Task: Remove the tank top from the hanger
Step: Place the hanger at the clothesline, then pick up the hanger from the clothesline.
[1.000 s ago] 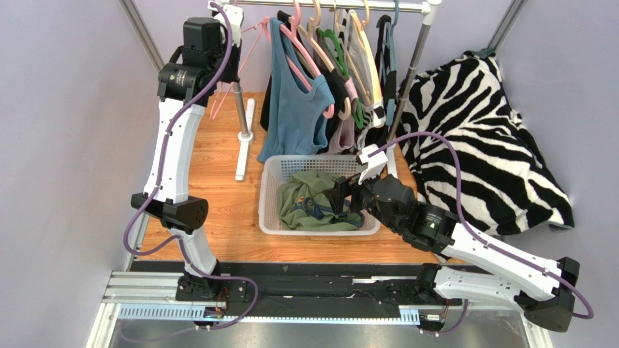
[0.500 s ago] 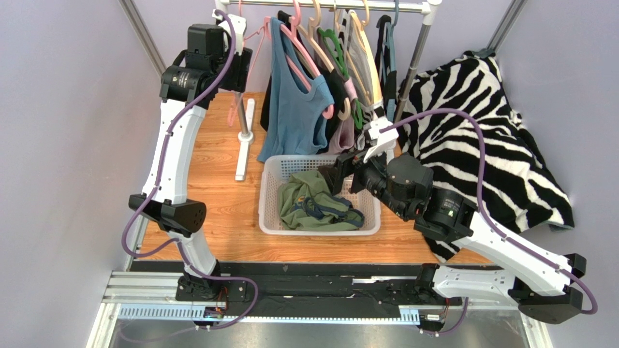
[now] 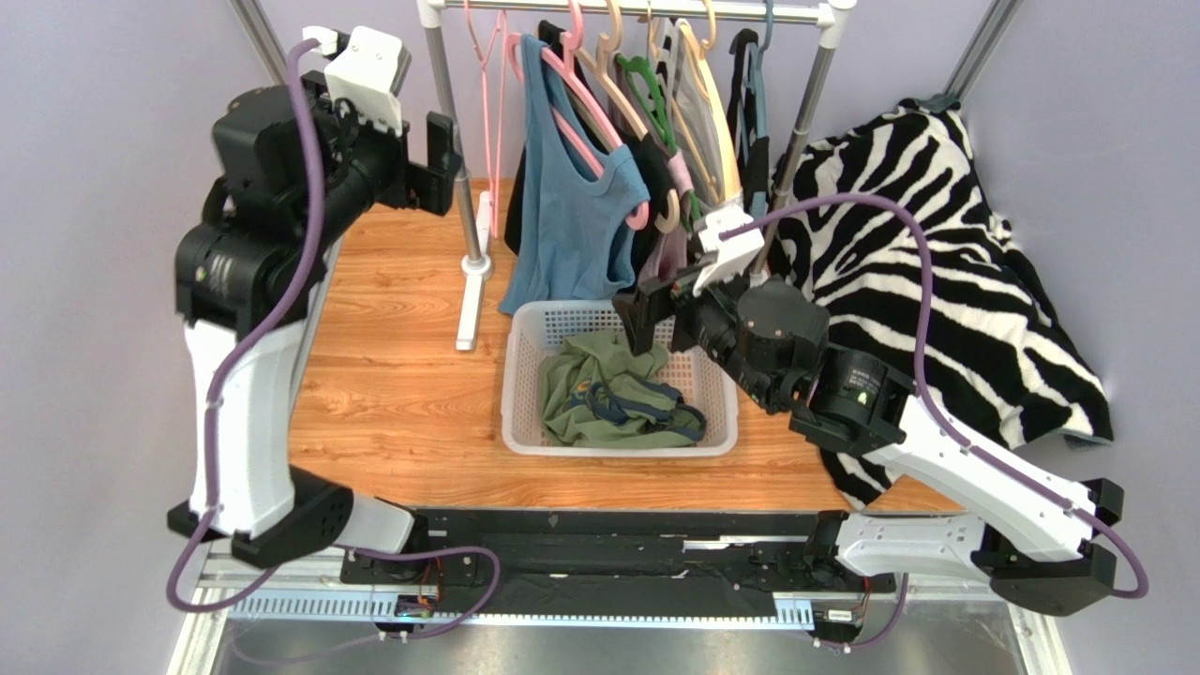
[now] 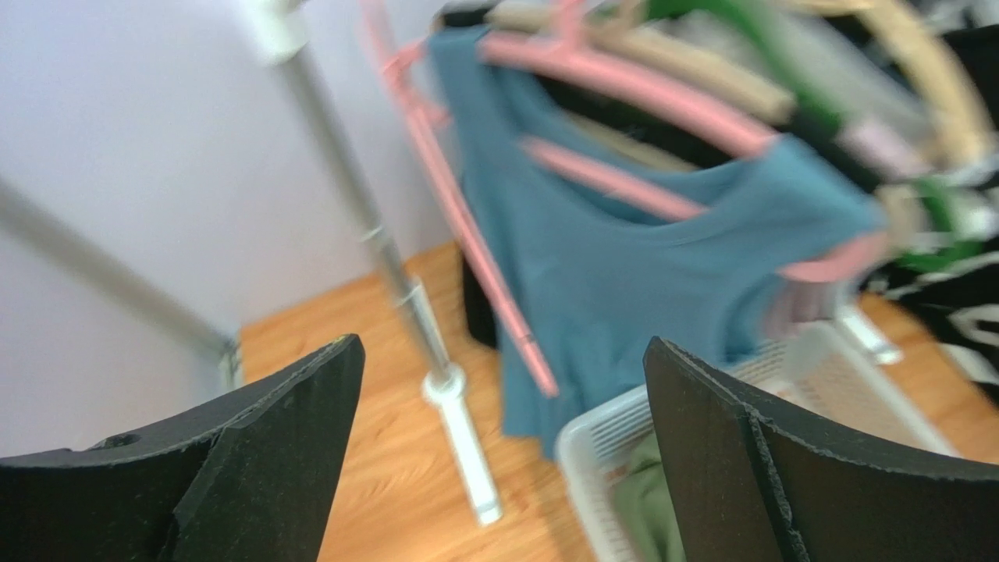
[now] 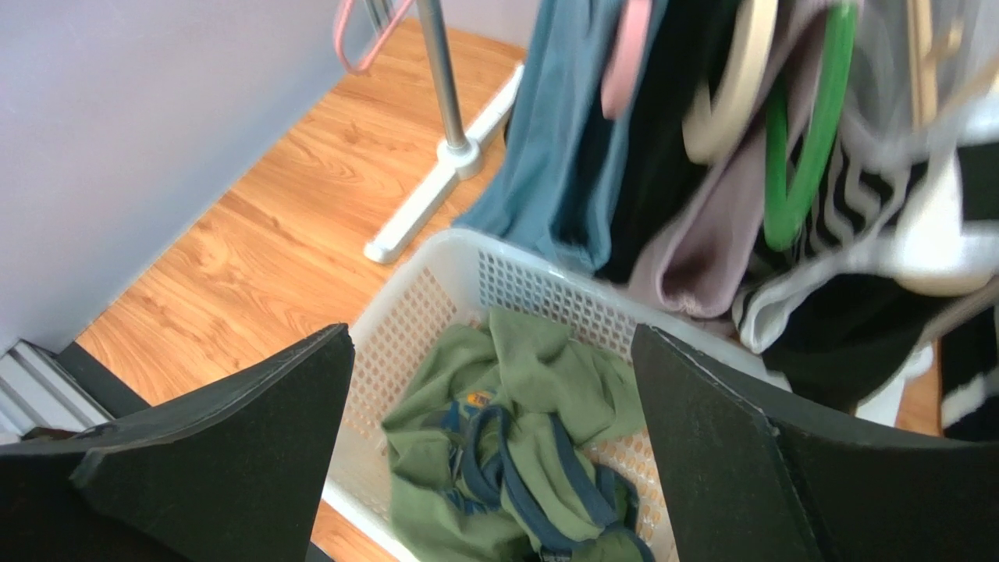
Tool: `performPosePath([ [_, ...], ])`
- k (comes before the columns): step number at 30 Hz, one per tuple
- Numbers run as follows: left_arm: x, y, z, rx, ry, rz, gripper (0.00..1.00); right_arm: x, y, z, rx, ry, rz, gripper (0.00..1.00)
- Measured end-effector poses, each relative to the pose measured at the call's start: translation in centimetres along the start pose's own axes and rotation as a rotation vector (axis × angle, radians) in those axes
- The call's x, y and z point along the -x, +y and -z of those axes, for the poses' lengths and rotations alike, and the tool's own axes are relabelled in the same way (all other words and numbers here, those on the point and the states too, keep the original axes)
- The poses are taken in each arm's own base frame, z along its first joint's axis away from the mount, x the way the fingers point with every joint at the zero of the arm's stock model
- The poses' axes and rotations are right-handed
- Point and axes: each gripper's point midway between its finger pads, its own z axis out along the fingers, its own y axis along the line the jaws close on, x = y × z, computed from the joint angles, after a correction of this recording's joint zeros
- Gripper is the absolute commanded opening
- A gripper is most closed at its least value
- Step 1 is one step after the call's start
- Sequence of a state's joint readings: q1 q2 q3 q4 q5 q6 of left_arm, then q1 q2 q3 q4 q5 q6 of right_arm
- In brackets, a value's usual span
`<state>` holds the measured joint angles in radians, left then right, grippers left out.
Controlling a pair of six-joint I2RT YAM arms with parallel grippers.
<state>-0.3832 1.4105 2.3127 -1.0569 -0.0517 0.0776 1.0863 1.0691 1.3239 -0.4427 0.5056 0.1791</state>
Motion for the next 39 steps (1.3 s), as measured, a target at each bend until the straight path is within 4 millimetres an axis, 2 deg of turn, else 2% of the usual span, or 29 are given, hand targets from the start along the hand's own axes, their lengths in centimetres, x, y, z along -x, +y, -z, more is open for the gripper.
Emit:
performPosePath([
  [2,2.3,-3.6,1.6,-0.115,-0.08,-0.021,0.98,-2.5,-1.0,0.6,-0.018,0.035,0.001,0.94],
  [4,3.8,-6.1,2.3,-0.196,-0.135,-0.032,0.99,-4.1,-1.9,1.4,-0.033,0.055,-0.008,0.94],
  [7,4.8,-8.5,1.2,-0.248,-0.159,-0.029,0.99,-5.2,-3.1,2.8,-0.055,0.057,-0.041,0.93],
  [9,4.8,-9.6,-0.9,-0.25,-0.141,-0.017,0.99,-5.3,-3.8,3.9,-0.065,0.041,-0.079,0.93],
  [11,4.5,-10.8,-4.0,-0.239,-0.115,0.002,0.99,-5.4,-4.4,4.6,-0.072,0.031,-0.105,0.92],
  [13,2.9,-12.3,-7.7,-0.227,-0.056,0.012,0.99,-5.7,-4.8,5.2,-0.078,0.029,-0.126,0.92],
  [16,-0.1,-14.3,-12.0,-0.219,0.033,0.016,0.99,-6.1,-5.1,5.7,-0.084,0.036,-0.144,0.92],
  [19,-2.2,-15.8,-14.3,-0.221,0.088,0.022,0.99,-6.4,-4.9,5.7,-0.081,0.045,-0.151,0.92],
  [21,-2.4,-16.2,-14.6,-0.22,0.096,0.031,0.99,-6.8,-4.8,5.5,-0.082,0.057,-0.147,0.92],
  [26,-0.6,-16.0,-14.0,-0.202,0.044,0.07,0.99,-7.5,-4.7,5.3,-0.085,0.079,-0.135,0.93],
  [29,-0.3,-15.8,-14.0,-0.193,0.033,0.08,0.99,-7.6,-4.7,5.3,-0.084,0.079,-0.135,0.93],
  [39,-2.2,-15.8,-15.7,-0.15,0.079,0.059,0.96,-7.3,-4.8,5.5,-0.082,0.071,-0.136,0.93],
])
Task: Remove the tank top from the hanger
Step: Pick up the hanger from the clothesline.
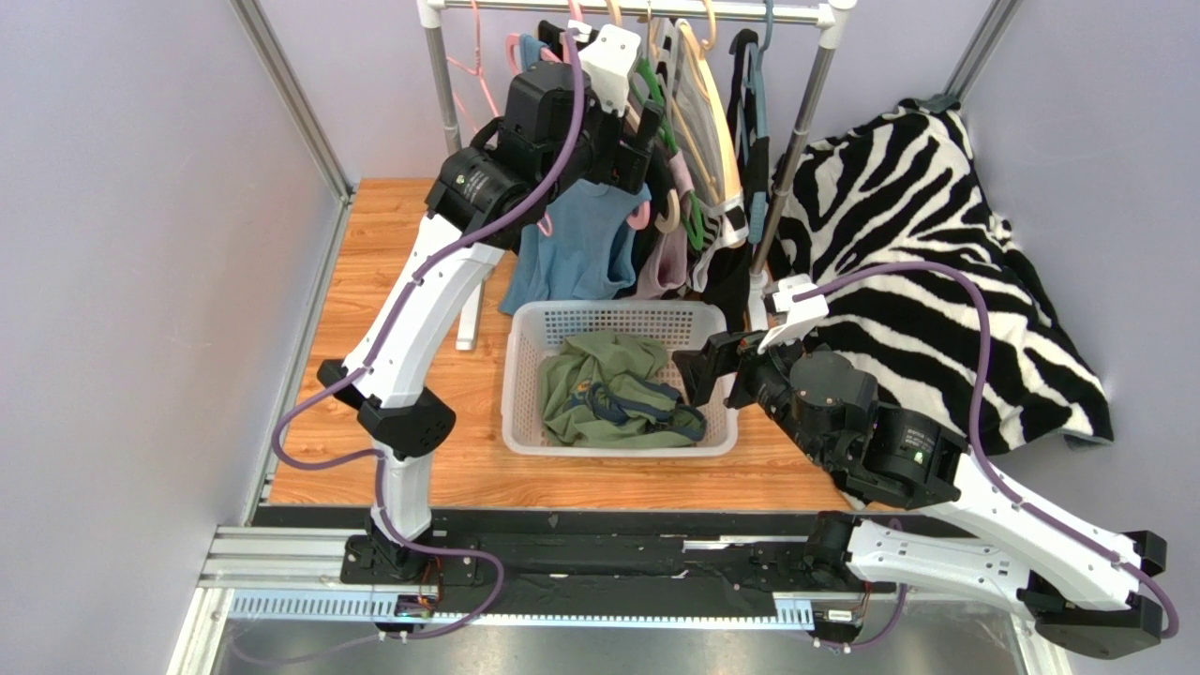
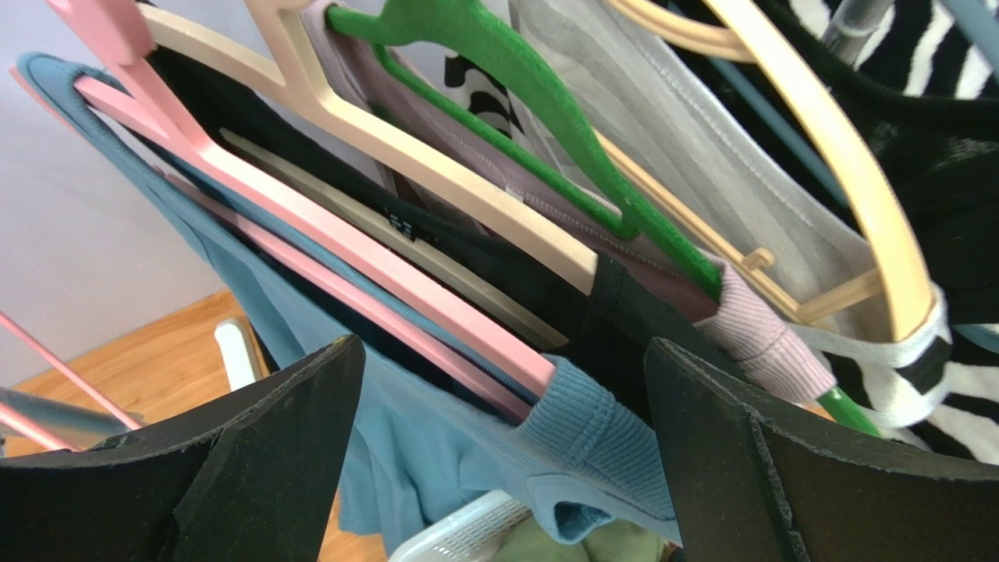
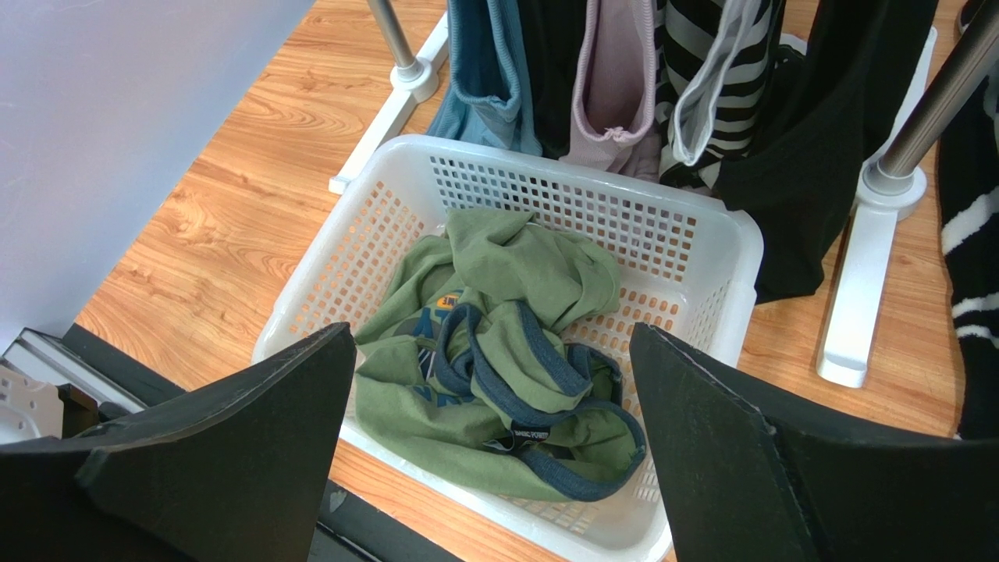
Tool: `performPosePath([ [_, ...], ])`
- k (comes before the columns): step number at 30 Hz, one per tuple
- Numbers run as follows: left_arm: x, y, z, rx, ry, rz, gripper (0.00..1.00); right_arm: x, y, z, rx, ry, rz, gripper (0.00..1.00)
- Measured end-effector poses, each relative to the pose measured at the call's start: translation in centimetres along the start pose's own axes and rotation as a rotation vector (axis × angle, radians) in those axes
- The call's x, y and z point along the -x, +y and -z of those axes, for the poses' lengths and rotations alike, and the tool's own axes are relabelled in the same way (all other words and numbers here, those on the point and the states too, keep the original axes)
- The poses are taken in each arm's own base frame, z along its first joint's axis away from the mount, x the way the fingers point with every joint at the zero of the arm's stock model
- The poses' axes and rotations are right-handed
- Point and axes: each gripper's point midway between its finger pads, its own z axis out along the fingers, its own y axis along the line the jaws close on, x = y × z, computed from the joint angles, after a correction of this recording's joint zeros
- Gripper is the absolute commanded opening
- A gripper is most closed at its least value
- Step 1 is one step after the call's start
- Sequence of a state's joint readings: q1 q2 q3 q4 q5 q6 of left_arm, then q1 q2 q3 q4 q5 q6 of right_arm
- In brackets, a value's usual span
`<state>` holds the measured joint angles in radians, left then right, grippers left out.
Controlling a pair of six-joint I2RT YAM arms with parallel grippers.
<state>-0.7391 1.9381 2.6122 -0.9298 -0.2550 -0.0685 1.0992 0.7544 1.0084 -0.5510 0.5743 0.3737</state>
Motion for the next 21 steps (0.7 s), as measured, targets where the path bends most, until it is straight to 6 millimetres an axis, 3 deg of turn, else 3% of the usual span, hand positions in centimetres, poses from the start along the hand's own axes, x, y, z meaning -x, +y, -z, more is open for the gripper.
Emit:
performPosePath([
  [11,-3.6,1.0,-1.0,0.04,0.101,-0.034,0.72,-0.5,-0.6,0.4,-0.004,0.008,0.006,0.93],
  [15,-4.2,1.8,0.2,0.051,0.122,-0.041,0.68,-1.0,-0.8,0.5,-0.007,0.014,0.01,0.93],
  [21,-2.6,2.9,3.6,0.058,0.08,-0.037,0.68,-1.5,-0.9,0.3,-0.011,0.025,0.018,0.93],
])
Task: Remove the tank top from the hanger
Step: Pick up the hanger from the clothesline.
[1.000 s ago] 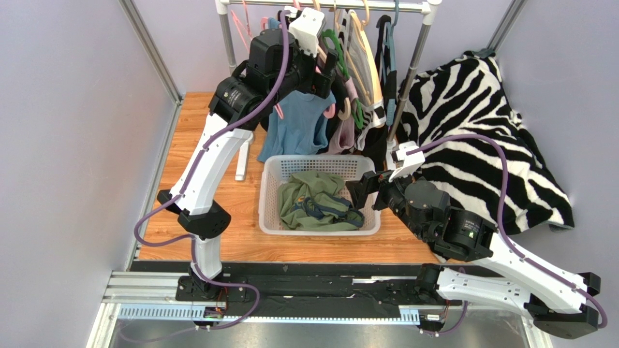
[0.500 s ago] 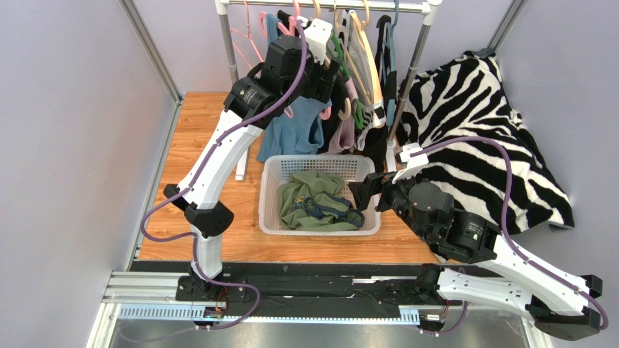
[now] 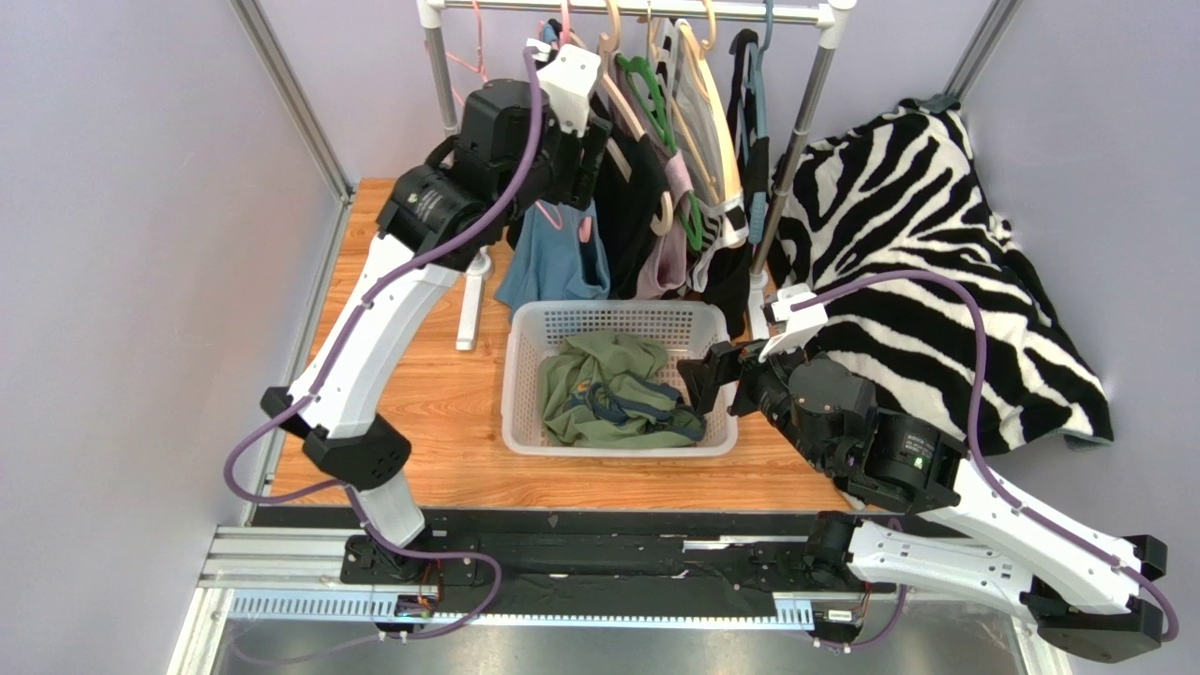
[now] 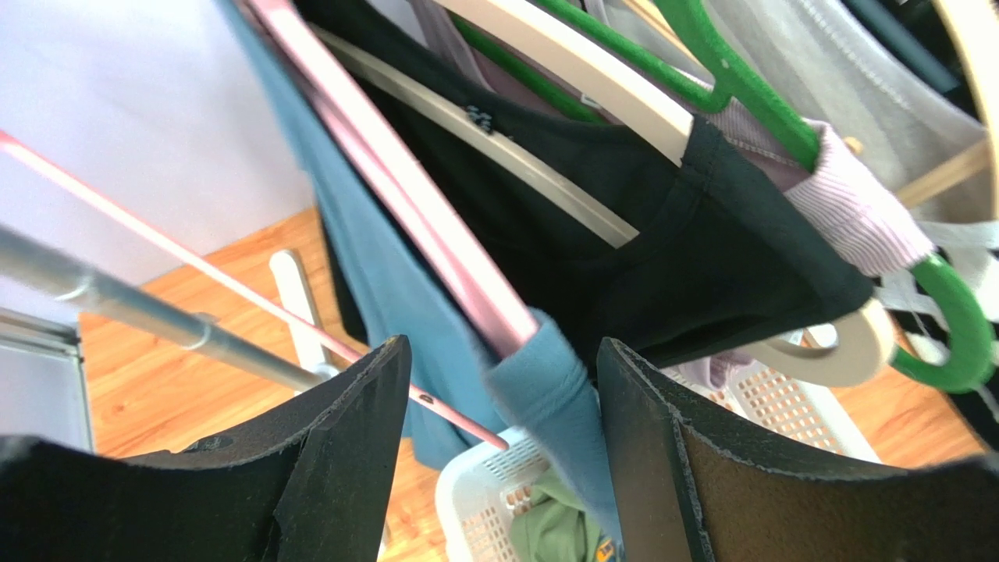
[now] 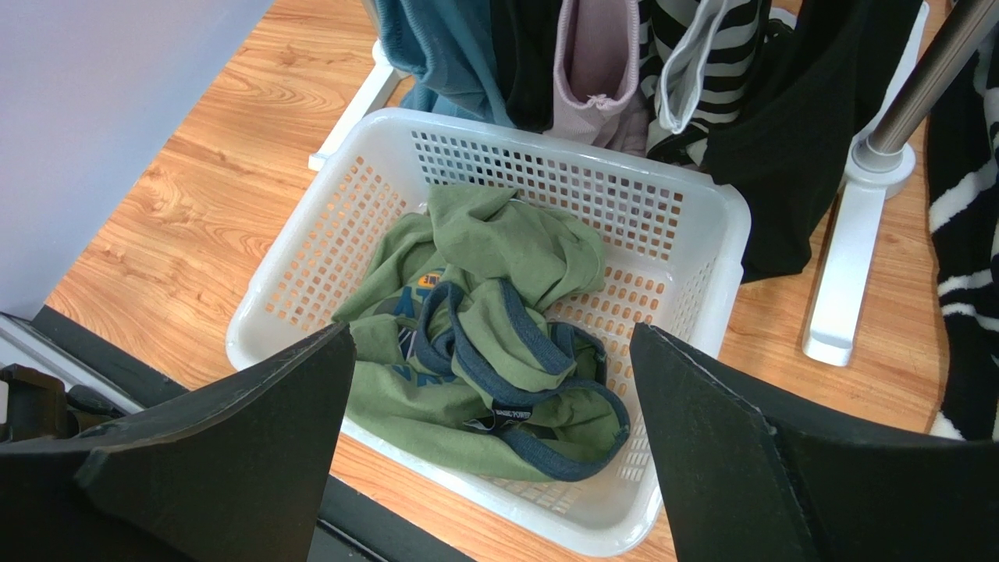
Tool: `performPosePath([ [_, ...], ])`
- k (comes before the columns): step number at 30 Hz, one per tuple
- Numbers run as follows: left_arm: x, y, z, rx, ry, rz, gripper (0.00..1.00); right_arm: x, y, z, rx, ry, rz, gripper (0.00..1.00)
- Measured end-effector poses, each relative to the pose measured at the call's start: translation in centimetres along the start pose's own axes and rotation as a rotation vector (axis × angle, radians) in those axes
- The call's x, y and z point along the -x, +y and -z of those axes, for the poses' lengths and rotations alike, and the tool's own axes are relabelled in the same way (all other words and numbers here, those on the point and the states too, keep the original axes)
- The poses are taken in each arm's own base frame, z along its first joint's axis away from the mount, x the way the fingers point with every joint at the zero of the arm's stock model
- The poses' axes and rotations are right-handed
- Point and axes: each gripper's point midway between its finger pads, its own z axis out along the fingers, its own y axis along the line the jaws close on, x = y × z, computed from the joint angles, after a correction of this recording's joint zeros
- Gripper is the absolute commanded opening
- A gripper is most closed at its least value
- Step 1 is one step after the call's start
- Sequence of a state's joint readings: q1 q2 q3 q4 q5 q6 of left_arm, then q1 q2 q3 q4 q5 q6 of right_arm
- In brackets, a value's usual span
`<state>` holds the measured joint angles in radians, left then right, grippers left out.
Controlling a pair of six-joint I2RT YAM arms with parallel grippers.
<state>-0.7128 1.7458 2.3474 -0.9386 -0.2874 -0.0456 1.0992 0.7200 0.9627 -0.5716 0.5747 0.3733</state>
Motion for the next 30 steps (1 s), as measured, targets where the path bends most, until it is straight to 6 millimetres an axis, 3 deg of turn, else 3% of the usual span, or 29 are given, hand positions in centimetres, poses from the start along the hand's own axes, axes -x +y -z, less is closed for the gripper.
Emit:
performPosePath([
  [6,0.3,1.0,2.9,0.009,-0.023,0.0,0.68,0.0,0.0,0.0,0.0,0.0,0.003,0.93],
  [14,-0.8,1.0,2.3,0.005,0.013,-0.007,0.71,-0.1,0.0,-0.1,-0.001,0.002,0.005,0.93],
  [20,3.4,-0.1,2.2,-0.058,-0.095,0.041,0.73,-0.4,0.2,-0.3,0.003,0.015,0.012,0.93],
  [25,7.0,-1.0,4.3,-0.124,-0.211,0.082,0.73,-0.9,0.6,-0.8,0.006,0.033,0.021,0.93],
  [28,7.4,-1.6,4.4,-0.148,-0.225,0.088,0.73,-1.1,0.7,-1.1,0.004,0.043,0.027,0.92],
  [30,6.9,-2.0,3.5,-0.156,-0.206,0.087,0.73,-1.2,0.7,-1.1,0.006,0.044,0.028,0.92],
])
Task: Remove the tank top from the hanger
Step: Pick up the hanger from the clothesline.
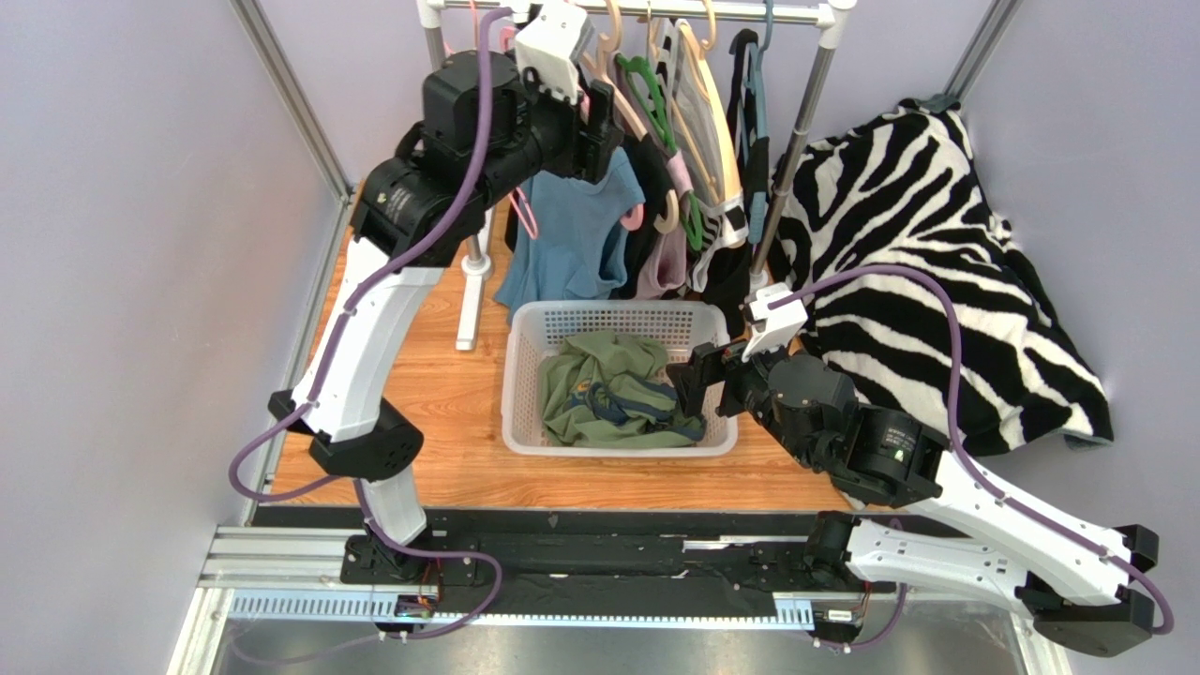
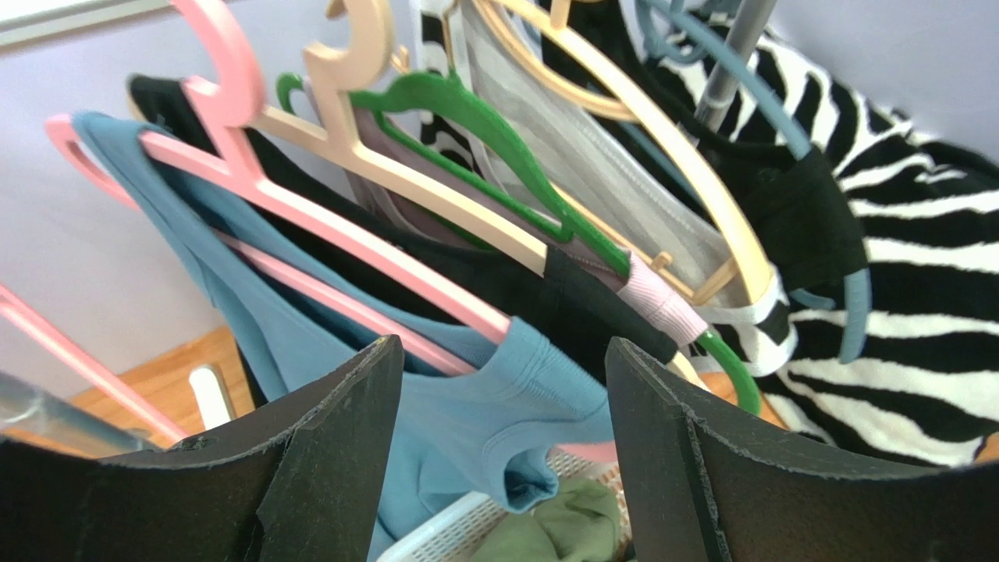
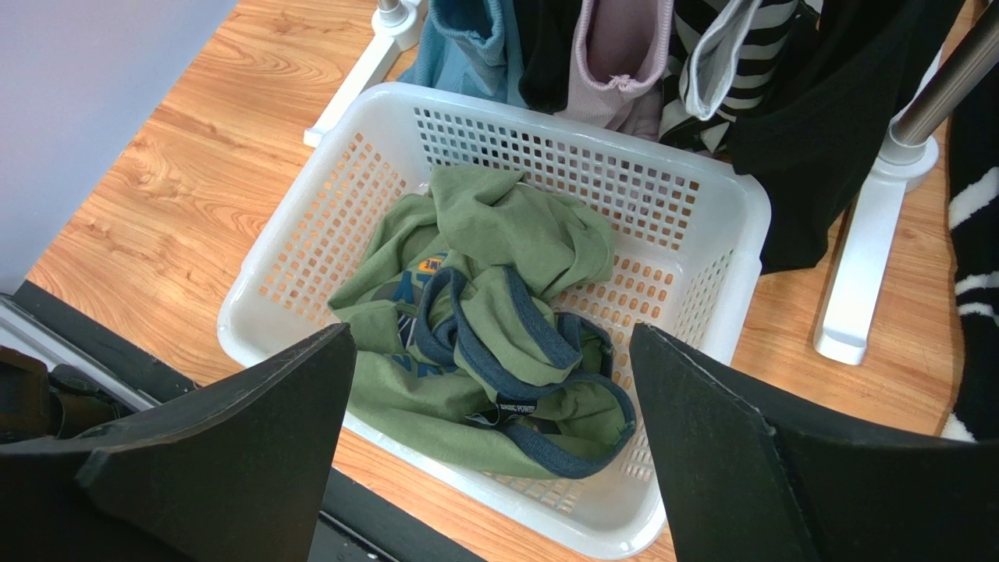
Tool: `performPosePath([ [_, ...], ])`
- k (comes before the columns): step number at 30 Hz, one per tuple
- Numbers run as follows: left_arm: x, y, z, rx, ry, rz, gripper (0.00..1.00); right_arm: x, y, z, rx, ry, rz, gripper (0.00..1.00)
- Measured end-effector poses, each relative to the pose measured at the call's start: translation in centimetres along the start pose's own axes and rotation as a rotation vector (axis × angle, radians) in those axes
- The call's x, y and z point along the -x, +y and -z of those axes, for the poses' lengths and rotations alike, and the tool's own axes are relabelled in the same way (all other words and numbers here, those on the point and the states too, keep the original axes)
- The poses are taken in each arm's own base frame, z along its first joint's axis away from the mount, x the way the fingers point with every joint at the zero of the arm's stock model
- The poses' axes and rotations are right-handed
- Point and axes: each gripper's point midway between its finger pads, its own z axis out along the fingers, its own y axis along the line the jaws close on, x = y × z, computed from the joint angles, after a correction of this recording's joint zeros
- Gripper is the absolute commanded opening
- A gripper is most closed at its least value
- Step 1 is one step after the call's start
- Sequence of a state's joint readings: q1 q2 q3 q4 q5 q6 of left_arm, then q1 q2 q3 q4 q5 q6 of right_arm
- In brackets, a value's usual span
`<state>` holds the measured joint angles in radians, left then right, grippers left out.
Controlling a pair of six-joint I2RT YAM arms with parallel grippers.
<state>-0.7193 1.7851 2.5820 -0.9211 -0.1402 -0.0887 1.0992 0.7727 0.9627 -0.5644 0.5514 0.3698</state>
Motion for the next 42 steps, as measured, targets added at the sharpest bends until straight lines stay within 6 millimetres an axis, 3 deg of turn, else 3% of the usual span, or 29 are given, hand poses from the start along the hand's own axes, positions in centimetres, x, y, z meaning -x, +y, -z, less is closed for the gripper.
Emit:
performPosePath([
  [5,-3.3,-0.3,-3.4,0.008,0.085,-0.01,0.73,0.1,0.0,0.2,0.002,-0.005,-0.005,0.92],
  [9,-5.8,-0.1,-5.0,0.029,0.151,-0.021,0.73,0.5,-0.1,0.5,0.007,-0.017,-0.017,0.92],
  [15,-7.6,0.2,-5.5,0.063,0.199,-0.039,0.72,1.0,-0.3,1.1,0.015,-0.036,-0.033,0.92],
  [25,-12.4,1.0,-5.6,0.114,0.33,-0.099,0.69,0.4,-0.5,1.0,0.01,-0.026,-0.025,0.92],
  [29,-12.2,1.6,-4.3,0.132,0.333,-0.114,0.68,0.1,-0.5,0.9,0.009,-0.022,-0.023,0.92],
  [38,-8.1,3.1,0.5,0.175,0.231,-0.126,0.62,-0.6,-0.6,0.7,0.006,-0.01,-0.018,0.9],
  [42,-8.2,3.6,1.0,0.193,0.233,-0.142,0.61,-0.5,-0.8,0.9,0.009,-0.016,-0.023,0.9],
])
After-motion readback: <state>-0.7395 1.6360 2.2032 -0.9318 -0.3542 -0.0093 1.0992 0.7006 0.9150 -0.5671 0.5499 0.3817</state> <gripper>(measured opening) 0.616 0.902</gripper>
